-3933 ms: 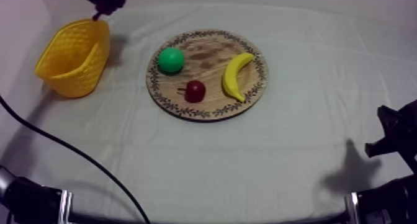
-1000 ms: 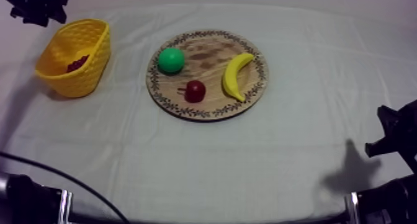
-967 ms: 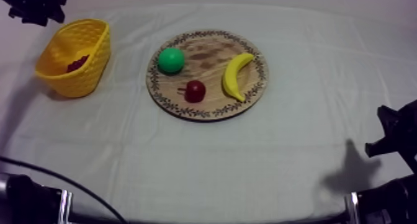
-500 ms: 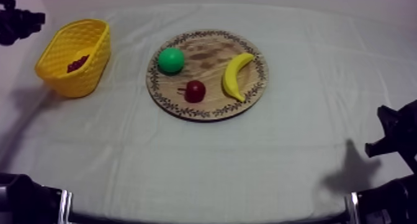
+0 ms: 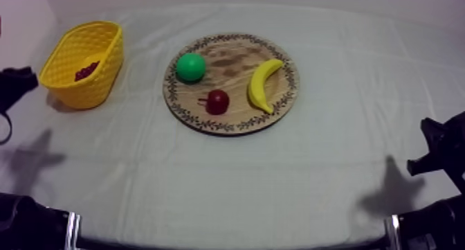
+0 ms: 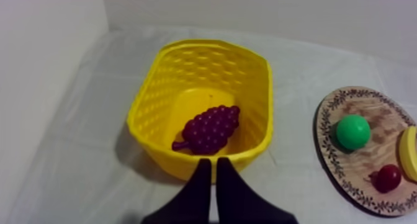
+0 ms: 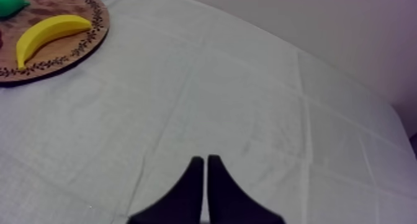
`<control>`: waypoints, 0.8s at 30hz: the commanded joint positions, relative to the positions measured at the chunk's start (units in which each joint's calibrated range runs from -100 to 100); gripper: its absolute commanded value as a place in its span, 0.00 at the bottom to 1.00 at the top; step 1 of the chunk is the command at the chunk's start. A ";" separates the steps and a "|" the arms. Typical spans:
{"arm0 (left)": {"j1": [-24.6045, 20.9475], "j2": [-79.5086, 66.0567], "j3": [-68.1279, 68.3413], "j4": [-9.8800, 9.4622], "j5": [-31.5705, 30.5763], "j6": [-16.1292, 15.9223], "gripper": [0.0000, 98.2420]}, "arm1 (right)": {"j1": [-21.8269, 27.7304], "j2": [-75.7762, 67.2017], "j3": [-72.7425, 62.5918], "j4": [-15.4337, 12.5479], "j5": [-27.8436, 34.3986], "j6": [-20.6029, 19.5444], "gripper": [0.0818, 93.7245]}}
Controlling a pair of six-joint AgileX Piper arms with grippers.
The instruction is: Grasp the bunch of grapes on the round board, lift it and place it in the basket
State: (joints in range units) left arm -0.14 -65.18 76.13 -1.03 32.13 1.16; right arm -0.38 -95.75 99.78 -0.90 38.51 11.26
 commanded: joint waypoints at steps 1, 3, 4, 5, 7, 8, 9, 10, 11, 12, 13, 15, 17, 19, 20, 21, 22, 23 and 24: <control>0.06 -7.05 7.26 -0.08 -0.77 0.67 0.00 | 0.00 0.00 0.00 -0.01 0.03 -0.01 0.00; 0.16 -10.20 10.31 -0.26 -1.57 1.24 0.00 | 0.00 0.00 0.00 -0.01 0.03 -0.03 0.00; 0.23 -11.69 11.56 -0.38 -1.87 1.51 0.00 | 0.00 0.00 0.00 -0.01 0.03 -0.04 0.00; 0.36 -13.18 12.78 -0.77 -2.05 2.08 0.00 | 0.00 0.00 0.00 -0.01 0.03 -0.04 0.00; 0.70 -16.11 15.16 -2.26 -1.98 4.16 0.00 | 0.00 0.00 0.00 -0.01 0.03 -0.05 0.00; 0.89 -17.48 16.40 -3.04 -1.84 5.18 0.00 | 0.00 0.00 0.00 -0.01 0.03 -0.05 0.00; 1.11 -18.78 17.64 -3.74 -1.74 5.97 0.00 | 0.00 0.00 0.00 -0.01 0.03 -0.04 0.00; 1.40 -20.02 18.84 -4.52 -1.66 6.68 0.00 | 0.00 0.00 0.00 -0.01 0.03 -0.03 0.00; 1.68 -21.15 19.78 -4.78 -1.18 6.71 0.00 | 0.00 0.00 0.00 -0.01 0.03 -0.03 0.00; 1.88 -22.18 20.40 -4.80 -0.23 6.32 0.00 | 0.00 0.00 0.00 -0.01 0.03 -0.02 0.00; 2.02 -23.07 20.77 -4.73 0.75 5.66 0.00 | 0.00 0.00 0.00 -0.01 0.03 -0.02 0.00; 2.19 -24.59 21.16 -4.50 2.15 4.48 0.00 | 0.00 0.00 0.00 -0.01 0.03 -0.04 0.00; 2.27 -25.83 21.34 -4.23 3.08 4.47 0.00 | 0.00 0.00 0.00 -0.01 0.03 -0.02 0.00; 2.35 -26.92 21.44 -3.99 3.63 5.32 0.00 | 0.00 0.00 0.00 -0.01 0.03 -0.01 0.00; 2.37 -27.43 21.46 -3.91 3.79 5.99 0.00 | 0.00 0.00 0.00 -0.01 0.03 -0.01 0.00; 2.38 -27.89 21.48 -3.86 3.91 6.74 0.00 | 0.00 0.00 0.00 -0.01 0.03 -0.01 0.00; 2.37 -28.29 21.50 -3.80 3.99 7.50 0.00 | 0.00 0.00 0.00 -0.01 0.03 -0.01 0.00; 2.32 -28.67 21.50 -3.77 4.04 8.20 0.00 | 0.00 0.00 0.00 -0.01 0.03 -0.01 0.00; 2.24 -29.07 21.51 -3.73 4.08 8.82 0.00 | 0.00 0.00 0.00 -0.01 0.03 0.00 0.00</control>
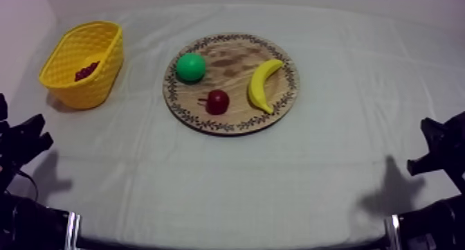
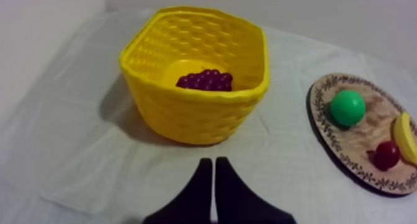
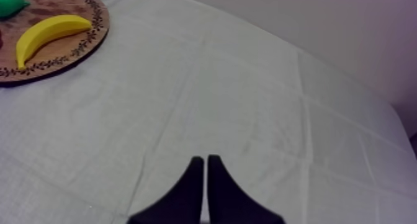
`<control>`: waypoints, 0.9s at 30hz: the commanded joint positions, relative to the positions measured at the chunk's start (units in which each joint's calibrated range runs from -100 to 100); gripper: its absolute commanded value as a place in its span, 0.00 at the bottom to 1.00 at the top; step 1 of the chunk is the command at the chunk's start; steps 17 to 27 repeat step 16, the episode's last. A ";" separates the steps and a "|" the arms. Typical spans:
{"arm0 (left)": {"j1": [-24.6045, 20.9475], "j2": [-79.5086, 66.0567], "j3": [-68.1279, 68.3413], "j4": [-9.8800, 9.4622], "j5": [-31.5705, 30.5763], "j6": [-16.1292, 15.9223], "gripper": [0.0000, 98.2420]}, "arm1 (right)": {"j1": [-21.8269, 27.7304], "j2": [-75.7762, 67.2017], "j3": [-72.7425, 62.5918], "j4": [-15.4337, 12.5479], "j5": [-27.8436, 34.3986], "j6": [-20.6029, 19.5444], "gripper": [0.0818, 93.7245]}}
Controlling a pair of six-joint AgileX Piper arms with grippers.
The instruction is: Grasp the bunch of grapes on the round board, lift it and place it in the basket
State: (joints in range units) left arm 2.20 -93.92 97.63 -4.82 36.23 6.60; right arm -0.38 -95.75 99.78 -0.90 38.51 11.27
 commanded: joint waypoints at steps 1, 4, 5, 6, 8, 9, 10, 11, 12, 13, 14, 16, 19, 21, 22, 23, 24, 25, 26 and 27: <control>-0.16 -0.81 0.01 0.11 0.00 3.85 0.00 | 0.00 0.00 0.00 -0.01 0.03 -0.01 0.00; -0.24 -3.34 0.16 0.25 0.05 4.53 0.00 | 0.00 0.00 0.00 -0.01 0.03 -0.04 0.00; -0.30 -4.09 0.52 0.44 -0.36 4.49 0.00 | 0.00 0.00 0.00 -0.01 0.03 -0.03 0.00; -0.36 -4.61 0.87 0.75 -1.08 4.35 0.00 | 0.00 0.00 0.00 -0.01 0.03 -0.03 0.00; -0.43 -5.23 1.35 1.17 -2.02 4.41 0.00 | 0.00 0.00 0.00 -0.01 0.03 -0.04 0.00; -0.45 -5.40 1.49 1.31 -2.29 4.49 0.00 | 0.00 0.00 0.00 -0.01 0.03 -0.03 0.00; -0.47 -5.53 1.58 1.42 -2.48 4.56 0.00 | 0.00 0.00 0.00 -0.01 0.03 -0.03 0.00; -0.48 -5.62 1.65 1.51 -2.62 4.60 0.00 | 0.00 0.00 0.00 -0.01 0.03 -0.02 0.00; -0.49 -5.68 1.70 1.57 -2.71 4.60 0.00 | 0.00 0.00 0.00 -0.01 0.03 -0.03 0.00; -0.49 -5.72 1.73 1.62 -2.78 4.60 0.00 | 0.00 0.00 0.00 -0.01 0.03 -0.04 0.00; -0.49 -5.75 1.75 1.65 -2.82 4.60 0.00 | 0.00 0.00 0.00 -0.01 0.03 -0.03 0.00; -0.46 -5.79 1.78 1.69 -2.88 4.58 0.00 | 0.00 0.00 0.00 -0.01 0.03 -0.03 0.00; -0.46 -5.79 1.78 1.69 -2.88 4.58 0.00 | 0.00 0.00 0.00 -0.01 0.03 -0.03 0.00; -0.46 -5.79 1.78 1.69 -2.88 4.58 0.00 | 0.00 0.00 0.00 -0.01 0.03 -0.03 0.00; -0.46 -5.79 1.78 1.69 -2.88 4.58 0.00 | 0.00 0.00 0.00 -0.01 0.03 -0.03 0.00; -0.46 -5.79 1.78 1.69 -2.88 4.58 0.00 | 0.00 0.00 0.00 -0.01 0.03 -0.03 0.00; -0.46 -5.79 1.78 1.69 -2.88 4.58 0.00 | 0.00 0.00 0.00 -0.01 0.03 -0.03 0.00; -0.46 -5.79 1.78 1.69 -2.88 4.58 0.00 | 0.00 0.00 0.00 -0.01 0.03 -0.03 0.00; -0.46 -5.79 1.78 1.69 -2.88 4.58 0.00 | 0.00 0.00 0.00 -0.01 0.03 -0.03 0.00; -0.46 -5.79 1.78 1.69 -2.88 4.58 0.00 | 0.00 0.00 0.00 -0.01 0.03 -0.03 0.00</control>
